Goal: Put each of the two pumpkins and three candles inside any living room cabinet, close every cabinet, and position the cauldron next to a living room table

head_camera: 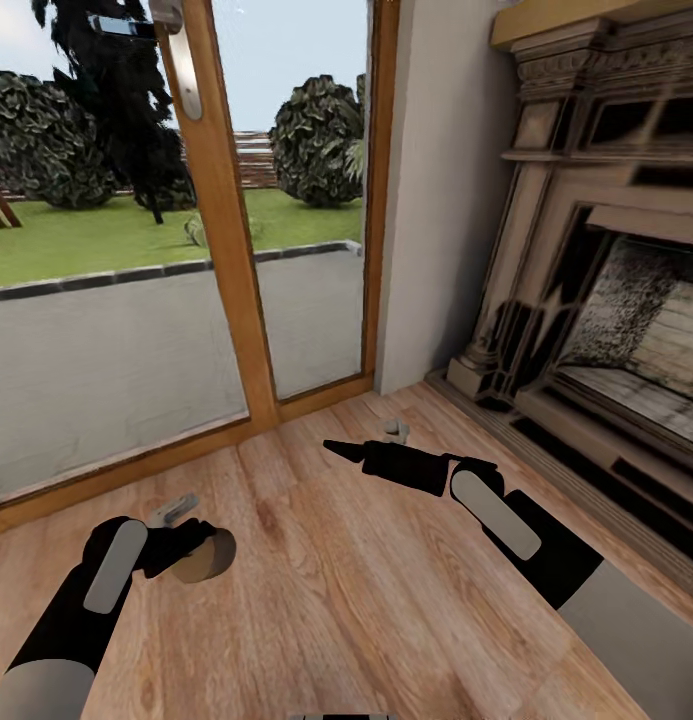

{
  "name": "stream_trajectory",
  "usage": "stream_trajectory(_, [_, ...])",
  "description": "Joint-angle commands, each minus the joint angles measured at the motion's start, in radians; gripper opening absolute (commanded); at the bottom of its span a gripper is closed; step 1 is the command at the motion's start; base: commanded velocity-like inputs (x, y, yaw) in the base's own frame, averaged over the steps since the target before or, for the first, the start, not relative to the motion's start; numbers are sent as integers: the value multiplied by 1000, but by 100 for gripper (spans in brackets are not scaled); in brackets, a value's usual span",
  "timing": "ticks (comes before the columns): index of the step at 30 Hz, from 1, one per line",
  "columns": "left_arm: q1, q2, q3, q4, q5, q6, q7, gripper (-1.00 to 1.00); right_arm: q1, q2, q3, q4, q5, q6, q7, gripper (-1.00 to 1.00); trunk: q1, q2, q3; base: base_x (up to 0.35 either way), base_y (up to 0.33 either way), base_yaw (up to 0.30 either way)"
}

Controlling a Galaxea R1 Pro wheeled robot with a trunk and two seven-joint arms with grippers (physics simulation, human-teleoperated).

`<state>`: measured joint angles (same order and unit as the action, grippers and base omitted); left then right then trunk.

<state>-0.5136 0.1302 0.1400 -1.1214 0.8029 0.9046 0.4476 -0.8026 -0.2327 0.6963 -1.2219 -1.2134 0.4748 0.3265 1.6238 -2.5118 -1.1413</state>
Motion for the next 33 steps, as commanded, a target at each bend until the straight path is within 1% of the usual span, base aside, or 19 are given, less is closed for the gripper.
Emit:
stream_trajectory(1, [0, 0, 0, -1, 12, 2, 10, -100, -1, 0, 2, 1, -6, 2, 0, 100, 0, 0, 0, 0, 1, -274])
stream_trajectory(16, [0, 0, 0, -1, 13, 2, 10, -100, -1, -2, 2, 1, -7, 2, 2, 100, 0, 0, 10, -26, 20, -274])
stream_trajectory(33, [0, 0, 1, -1, 13, 2, 10, -100, -1, 0, 2, 1, -6, 2, 2, 100, 0, 0, 22, -8, 87, -274])
